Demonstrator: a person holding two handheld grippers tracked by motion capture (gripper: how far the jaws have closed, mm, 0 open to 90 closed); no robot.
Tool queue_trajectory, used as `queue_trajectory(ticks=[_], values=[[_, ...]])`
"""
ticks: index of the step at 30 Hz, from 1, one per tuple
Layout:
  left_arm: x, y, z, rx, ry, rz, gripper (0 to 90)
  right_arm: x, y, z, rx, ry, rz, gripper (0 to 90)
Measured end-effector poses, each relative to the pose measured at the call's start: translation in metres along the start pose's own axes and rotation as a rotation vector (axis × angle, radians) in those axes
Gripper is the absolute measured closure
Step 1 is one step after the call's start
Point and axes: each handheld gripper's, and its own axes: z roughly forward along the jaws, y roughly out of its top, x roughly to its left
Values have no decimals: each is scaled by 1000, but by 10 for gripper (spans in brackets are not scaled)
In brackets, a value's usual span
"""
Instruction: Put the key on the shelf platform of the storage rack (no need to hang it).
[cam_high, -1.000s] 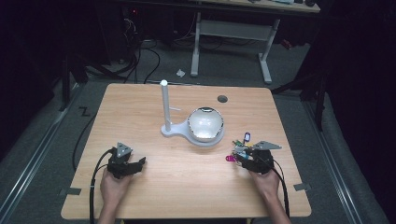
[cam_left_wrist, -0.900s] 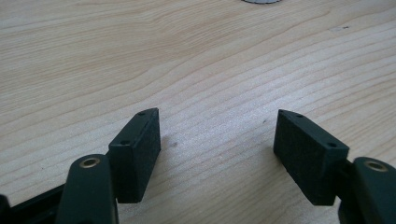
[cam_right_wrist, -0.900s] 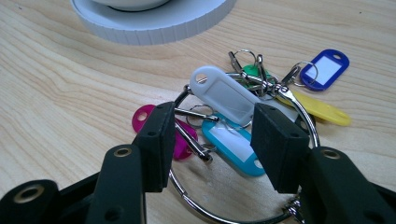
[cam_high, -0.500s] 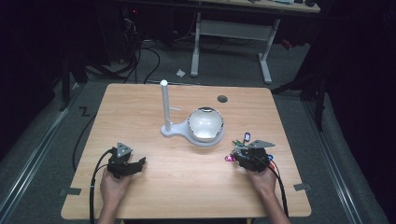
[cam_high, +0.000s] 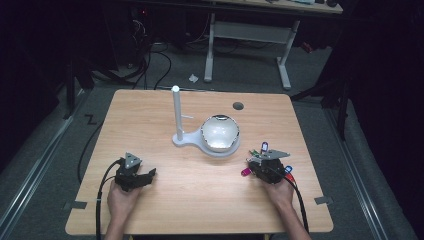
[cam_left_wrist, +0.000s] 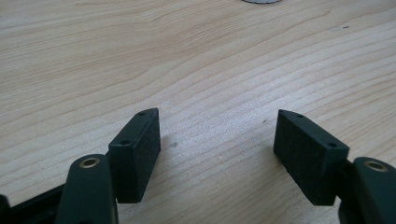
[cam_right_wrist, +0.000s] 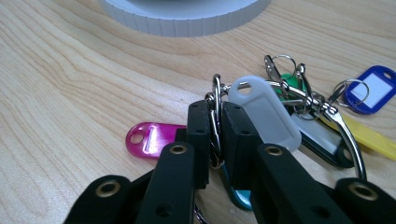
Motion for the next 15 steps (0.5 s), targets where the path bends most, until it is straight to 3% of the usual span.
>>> queue_trajectory(ticks=[7,15], values=[[0,0,0,0,0,1,320,1,0,-1,1,-3,-28,841],[0,0,0,0,0,0,321,-5,3,-14,-49,-2,-1,843]])
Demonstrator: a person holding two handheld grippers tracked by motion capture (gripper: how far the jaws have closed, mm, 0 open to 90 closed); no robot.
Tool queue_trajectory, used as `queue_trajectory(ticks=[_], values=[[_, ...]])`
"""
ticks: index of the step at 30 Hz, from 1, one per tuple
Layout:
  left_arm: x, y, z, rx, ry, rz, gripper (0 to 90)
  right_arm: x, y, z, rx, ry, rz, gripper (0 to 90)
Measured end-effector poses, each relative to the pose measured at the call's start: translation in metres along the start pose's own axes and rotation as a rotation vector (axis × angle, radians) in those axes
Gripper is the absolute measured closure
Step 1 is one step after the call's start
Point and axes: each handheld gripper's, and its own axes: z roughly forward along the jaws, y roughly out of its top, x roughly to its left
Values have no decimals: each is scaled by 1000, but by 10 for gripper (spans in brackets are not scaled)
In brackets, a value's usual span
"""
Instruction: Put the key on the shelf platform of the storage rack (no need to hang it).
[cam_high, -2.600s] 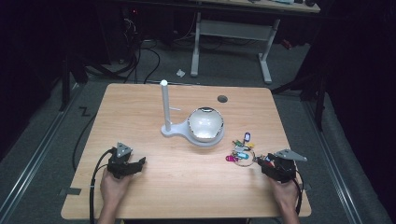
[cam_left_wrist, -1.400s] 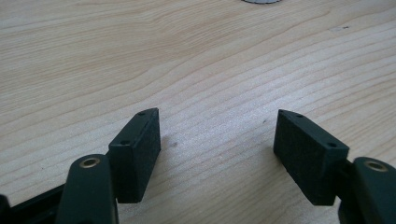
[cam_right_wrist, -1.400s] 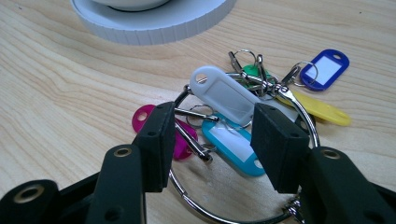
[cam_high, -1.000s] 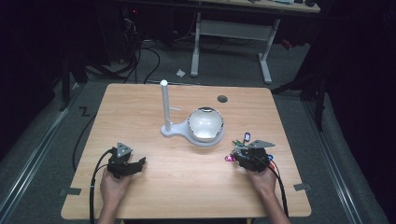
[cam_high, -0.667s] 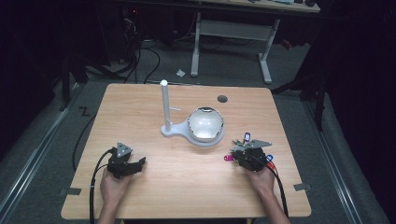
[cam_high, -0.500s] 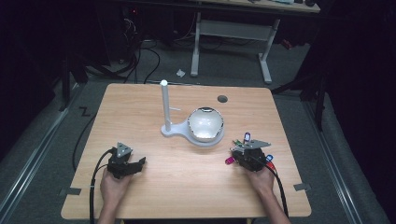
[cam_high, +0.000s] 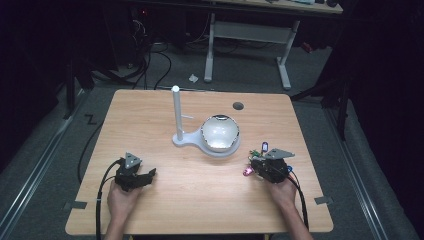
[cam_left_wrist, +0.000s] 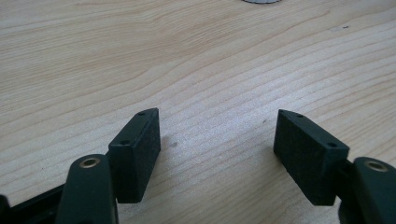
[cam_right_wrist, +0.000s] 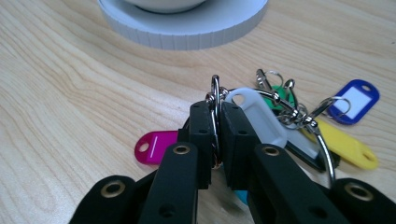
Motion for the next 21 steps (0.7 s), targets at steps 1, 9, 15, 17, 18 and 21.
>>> queue_trajectory(ticks=[1,9,15,17,18,21], values=[[0,0,0,0,0,0,321,0,0,0,0,0,0,843],[0,0,0,0,1,-2,320,-5,8,-15,-48,-5,15,843],[0,0,0,1,0,2,320,-10,13,-25,-74,-14,29,844],[0,0,0,1,-1,3,320,-12,17,-29,-81,-17,28,844],[0,0,0,1,-1,2,320,-13,18,-31,-84,-18,23,844],[0,0,0,0,0,2,320,-14,22,-36,-93,-16,32,844]])
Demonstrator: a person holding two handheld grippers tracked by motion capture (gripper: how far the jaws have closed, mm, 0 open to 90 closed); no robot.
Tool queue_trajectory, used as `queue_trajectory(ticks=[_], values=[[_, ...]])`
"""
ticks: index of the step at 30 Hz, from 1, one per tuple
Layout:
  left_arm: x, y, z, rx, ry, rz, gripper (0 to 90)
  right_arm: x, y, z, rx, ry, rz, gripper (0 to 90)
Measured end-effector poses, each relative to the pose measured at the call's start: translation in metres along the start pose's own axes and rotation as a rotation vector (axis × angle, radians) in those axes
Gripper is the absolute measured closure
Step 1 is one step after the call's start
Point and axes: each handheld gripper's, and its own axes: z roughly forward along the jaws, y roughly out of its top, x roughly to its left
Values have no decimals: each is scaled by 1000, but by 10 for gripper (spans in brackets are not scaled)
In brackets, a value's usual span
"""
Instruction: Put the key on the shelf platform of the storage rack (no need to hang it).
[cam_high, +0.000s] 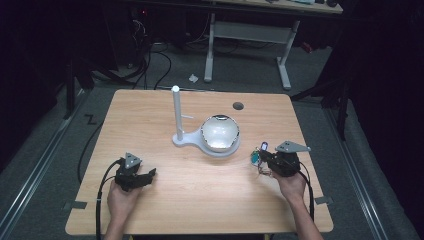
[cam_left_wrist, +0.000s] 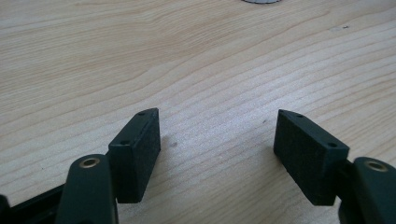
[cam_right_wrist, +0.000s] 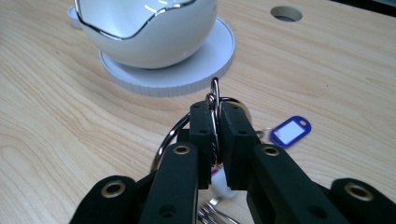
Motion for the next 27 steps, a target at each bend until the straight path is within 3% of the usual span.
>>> queue_trajectory(ticks=[27], values=[[0,0,0,0,0,1,320,-12,34,-35,-114,28,20,844]])
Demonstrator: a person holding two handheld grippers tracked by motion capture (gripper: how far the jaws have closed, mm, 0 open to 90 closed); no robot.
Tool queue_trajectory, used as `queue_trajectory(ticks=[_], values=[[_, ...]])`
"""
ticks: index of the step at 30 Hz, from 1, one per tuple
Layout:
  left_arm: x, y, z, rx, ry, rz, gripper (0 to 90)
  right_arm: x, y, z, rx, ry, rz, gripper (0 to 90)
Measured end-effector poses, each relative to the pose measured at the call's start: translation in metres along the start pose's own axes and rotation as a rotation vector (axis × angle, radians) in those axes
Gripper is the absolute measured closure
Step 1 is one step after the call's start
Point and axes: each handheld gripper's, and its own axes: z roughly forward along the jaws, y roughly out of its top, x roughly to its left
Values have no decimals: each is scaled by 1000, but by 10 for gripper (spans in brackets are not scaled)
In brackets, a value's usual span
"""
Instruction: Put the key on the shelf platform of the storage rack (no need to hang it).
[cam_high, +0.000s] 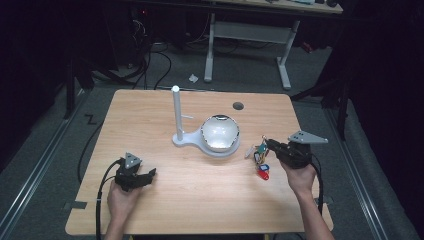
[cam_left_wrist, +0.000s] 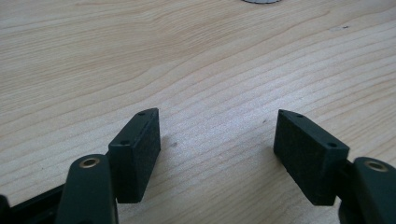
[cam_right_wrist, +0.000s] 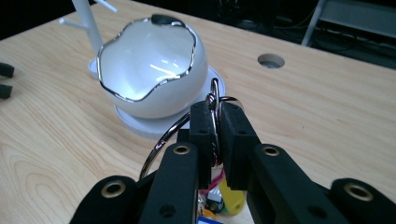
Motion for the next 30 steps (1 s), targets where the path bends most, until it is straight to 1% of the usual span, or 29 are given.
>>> queue_trajectory(ticks=[2,6,8,13,17,18,21,23,24,26,30], values=[[0,0,0,0,0,0,320,-2,7,-5,-16,10,0,844],[0,0,0,0,0,1,320,-1,13,-9,-28,13,-3,844],[0,0,0,1,0,0,320,-1,19,-12,-39,19,-16,844],[0,0,0,0,0,-3,319,0,27,-15,-49,39,-20,844],[0,0,0,0,0,-2,320,3,38,-19,-58,56,-32,844],[0,0,0,0,0,-2,320,3,38,-19,-58,56,-32,844],[0,0,0,0,0,-1,319,6,47,-21,-50,69,-44,844],[0,0,0,0,1,-2,320,7,48,-21,-48,72,-42,844],[0,0,0,0,0,-2,319,8,53,-20,-40,80,-53,844],[0,0,0,0,1,-3,320,9,55,-20,-36,81,-52,844],[0,0,0,0,0,-2,320,13,68,-21,-13,96,-58,844]])
